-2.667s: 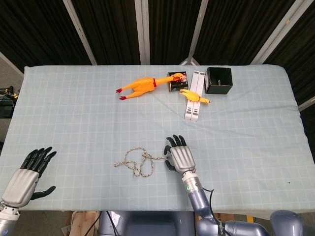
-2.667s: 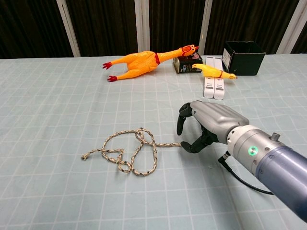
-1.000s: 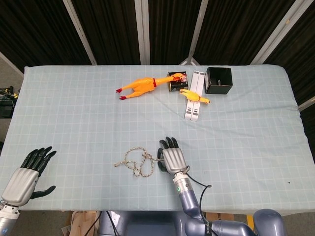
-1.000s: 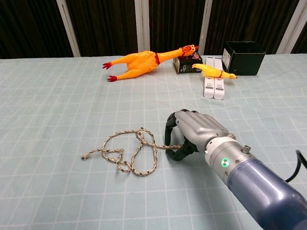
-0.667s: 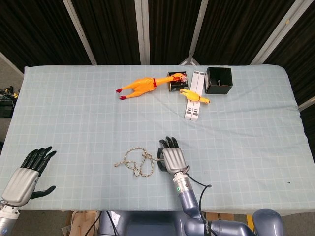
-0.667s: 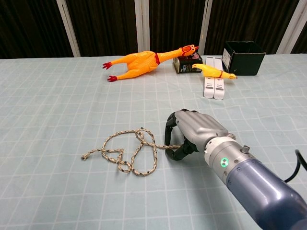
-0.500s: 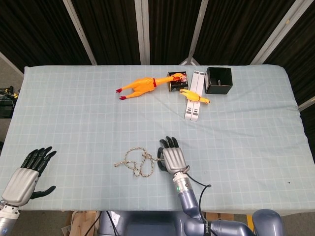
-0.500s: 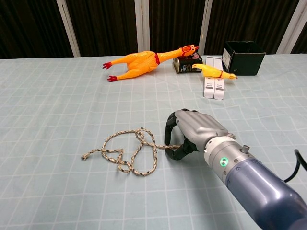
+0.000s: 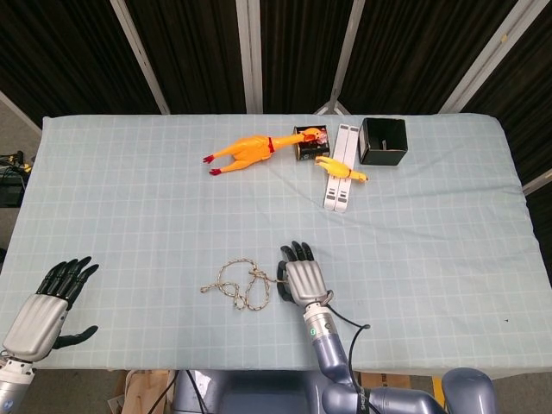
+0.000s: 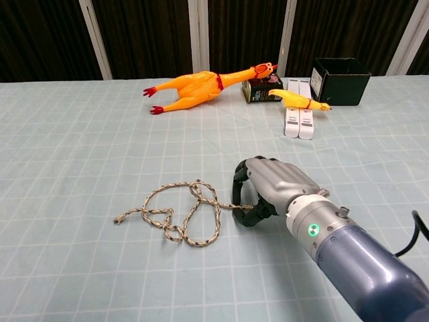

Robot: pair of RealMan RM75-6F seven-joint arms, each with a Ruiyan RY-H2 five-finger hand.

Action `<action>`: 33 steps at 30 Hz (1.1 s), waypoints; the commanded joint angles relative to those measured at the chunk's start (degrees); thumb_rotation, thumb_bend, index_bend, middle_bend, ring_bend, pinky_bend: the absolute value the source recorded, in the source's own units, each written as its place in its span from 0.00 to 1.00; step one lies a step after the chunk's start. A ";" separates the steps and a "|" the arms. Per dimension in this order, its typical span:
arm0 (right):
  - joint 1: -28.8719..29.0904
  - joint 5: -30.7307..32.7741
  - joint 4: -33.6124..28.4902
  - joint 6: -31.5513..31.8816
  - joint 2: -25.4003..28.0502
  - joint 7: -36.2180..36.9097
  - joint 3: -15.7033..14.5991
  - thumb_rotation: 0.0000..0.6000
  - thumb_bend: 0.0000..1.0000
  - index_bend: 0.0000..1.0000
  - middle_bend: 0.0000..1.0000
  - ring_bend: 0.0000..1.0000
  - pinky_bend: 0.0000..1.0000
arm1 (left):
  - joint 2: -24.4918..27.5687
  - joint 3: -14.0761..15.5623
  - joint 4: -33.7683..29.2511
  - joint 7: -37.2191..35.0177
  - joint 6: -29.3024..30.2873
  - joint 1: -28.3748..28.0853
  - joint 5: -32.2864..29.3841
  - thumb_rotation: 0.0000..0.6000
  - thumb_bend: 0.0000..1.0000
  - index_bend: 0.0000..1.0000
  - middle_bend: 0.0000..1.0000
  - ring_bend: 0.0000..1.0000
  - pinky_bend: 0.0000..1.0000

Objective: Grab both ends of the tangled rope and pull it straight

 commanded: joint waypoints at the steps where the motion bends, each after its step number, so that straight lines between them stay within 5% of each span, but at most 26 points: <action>1: 0.00 -0.04 -0.36 0.09 0.11 -0.11 0.04 1.00 0.45 0.61 0.22 0.00 0.00 | 0.00 0.01 0.01 -0.03 0.01 0.00 0.01 1.00 0.11 0.08 0.00 0.00 0.00; 21: -1.52 -0.47 -8.45 2.66 5.82 -1.44 -0.12 1.00 0.45 0.64 0.22 0.00 0.00 | 0.02 0.28 -1.05 0.92 -1.60 -0.37 -0.58 1.00 0.11 0.09 0.00 0.00 0.00; 33: -2.80 -1.66 -14.82 3.80 9.87 -1.61 -2.17 1.00 0.46 0.65 0.23 0.00 0.00 | -1.64 -1.81 -10.19 11.70 -12.39 -5.32 -6.54 1.00 0.14 0.19 0.00 0.00 0.00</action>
